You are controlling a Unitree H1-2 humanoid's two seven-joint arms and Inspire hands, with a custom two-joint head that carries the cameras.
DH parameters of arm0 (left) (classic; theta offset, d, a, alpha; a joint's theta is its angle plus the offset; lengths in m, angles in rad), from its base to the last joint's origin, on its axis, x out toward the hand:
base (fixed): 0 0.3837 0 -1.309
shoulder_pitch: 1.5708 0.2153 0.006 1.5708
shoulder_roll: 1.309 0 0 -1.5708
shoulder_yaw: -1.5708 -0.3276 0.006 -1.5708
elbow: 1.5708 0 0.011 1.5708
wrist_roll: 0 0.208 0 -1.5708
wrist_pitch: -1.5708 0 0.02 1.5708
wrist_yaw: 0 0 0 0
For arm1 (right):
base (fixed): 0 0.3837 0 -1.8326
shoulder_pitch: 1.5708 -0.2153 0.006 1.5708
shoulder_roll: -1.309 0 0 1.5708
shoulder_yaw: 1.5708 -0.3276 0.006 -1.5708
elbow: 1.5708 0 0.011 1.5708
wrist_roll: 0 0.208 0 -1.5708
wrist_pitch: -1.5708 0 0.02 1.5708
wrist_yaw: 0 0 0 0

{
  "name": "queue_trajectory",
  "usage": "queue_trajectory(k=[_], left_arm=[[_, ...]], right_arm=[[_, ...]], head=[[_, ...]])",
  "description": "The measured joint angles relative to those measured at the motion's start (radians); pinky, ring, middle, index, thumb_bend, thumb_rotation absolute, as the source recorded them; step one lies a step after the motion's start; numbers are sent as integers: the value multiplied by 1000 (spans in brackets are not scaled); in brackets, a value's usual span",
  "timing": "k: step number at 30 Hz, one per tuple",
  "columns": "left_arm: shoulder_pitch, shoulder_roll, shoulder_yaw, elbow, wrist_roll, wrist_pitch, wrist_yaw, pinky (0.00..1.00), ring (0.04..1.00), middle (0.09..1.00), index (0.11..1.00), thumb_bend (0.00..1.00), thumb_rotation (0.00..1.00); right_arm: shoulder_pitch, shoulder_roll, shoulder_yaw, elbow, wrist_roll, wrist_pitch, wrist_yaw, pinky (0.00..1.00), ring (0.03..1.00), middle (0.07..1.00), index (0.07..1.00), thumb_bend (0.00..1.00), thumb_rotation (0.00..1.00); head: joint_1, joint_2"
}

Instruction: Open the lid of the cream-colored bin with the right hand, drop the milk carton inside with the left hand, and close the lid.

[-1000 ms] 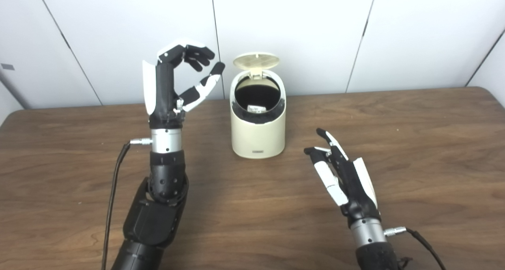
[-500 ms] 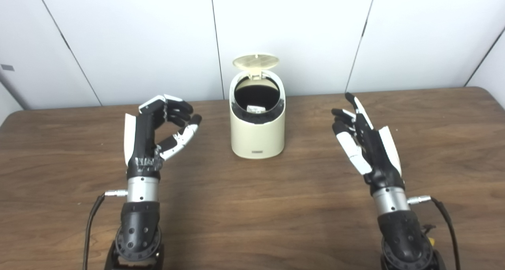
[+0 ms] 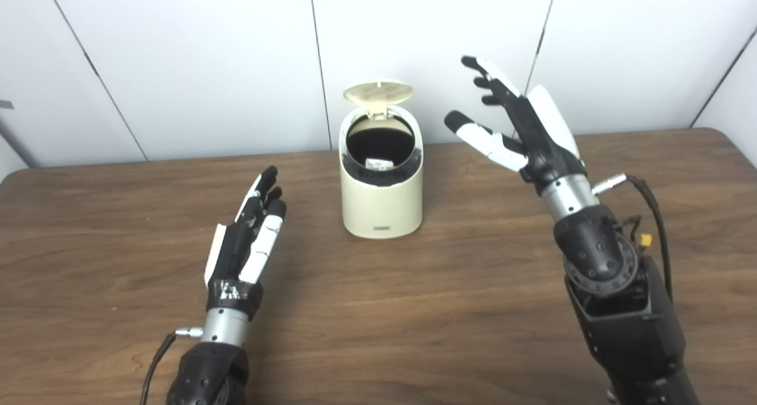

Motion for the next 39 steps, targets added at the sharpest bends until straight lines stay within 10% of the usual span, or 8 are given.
queue_trajectory(k=[18,39], left_arm=[[20,-39,38,8,3,-25,25,938,935,952,970,570,659],[19,-64,21,12,48,-40,57,896,909,918,912,553,607]], right_arm=[[-281,-106,150,245,-119,-4,170,848,955,957,766,589,823],[-223,-128,204,119,-187,-123,245,907,978,923,616,582,744]], head=[[35,-3],[54,-3]])
